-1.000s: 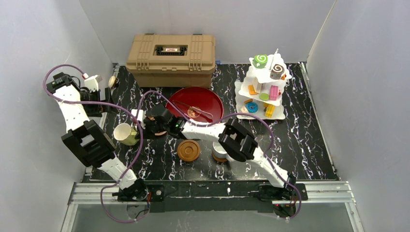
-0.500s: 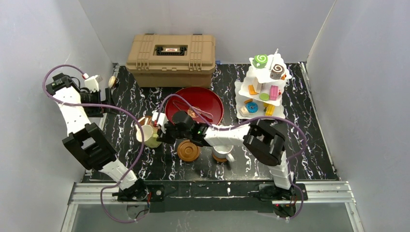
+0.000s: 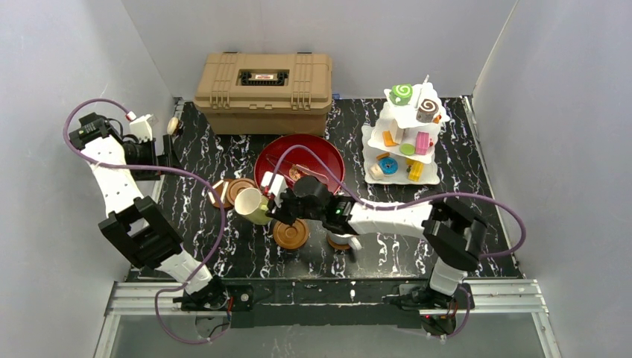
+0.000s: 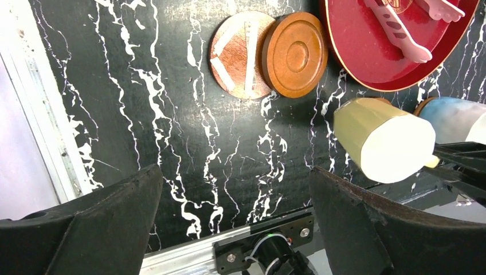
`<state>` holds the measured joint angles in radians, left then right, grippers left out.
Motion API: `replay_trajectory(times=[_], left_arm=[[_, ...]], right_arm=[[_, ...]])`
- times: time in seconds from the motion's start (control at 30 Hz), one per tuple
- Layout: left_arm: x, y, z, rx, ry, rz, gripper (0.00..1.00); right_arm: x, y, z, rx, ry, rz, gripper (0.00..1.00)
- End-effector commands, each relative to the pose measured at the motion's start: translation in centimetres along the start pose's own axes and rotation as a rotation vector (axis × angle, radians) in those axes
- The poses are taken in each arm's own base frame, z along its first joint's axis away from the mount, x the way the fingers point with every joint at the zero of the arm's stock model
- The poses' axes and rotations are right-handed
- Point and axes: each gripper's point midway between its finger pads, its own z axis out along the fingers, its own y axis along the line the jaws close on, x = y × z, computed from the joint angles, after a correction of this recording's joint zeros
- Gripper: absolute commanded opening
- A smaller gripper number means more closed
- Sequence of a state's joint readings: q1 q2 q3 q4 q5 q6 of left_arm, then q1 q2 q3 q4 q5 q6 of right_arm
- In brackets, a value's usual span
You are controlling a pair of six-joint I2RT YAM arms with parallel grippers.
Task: Serve the afternoon tea
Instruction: Place the cup on the coaster.
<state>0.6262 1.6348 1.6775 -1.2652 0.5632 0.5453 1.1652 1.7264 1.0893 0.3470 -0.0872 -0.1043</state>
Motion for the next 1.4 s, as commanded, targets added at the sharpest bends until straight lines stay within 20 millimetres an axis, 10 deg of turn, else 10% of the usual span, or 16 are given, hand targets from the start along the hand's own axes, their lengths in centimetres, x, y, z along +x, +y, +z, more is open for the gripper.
replay_trajectory(times=[0.0,0.63,1.37], left_arm=[[0.5,-1.8,-1.2,0.023,-0.024,-0.003,0.98],[0.5,-1.7,-1.2,0.019,-0.021,-0.013,0.98],[0.0,-1.7,-1.5,0.016,-0.028,-0.009,0.98]], right_arm=[[-6.4,-1.5,-2.6,0.084,-0.203,-0.015,0.01],[-3.1,-1.1,-8.4,0.143,-0.195,0.063,0.01],[3.0,2.0,-8.5,0.089,-0.17,0.2,0.01]])
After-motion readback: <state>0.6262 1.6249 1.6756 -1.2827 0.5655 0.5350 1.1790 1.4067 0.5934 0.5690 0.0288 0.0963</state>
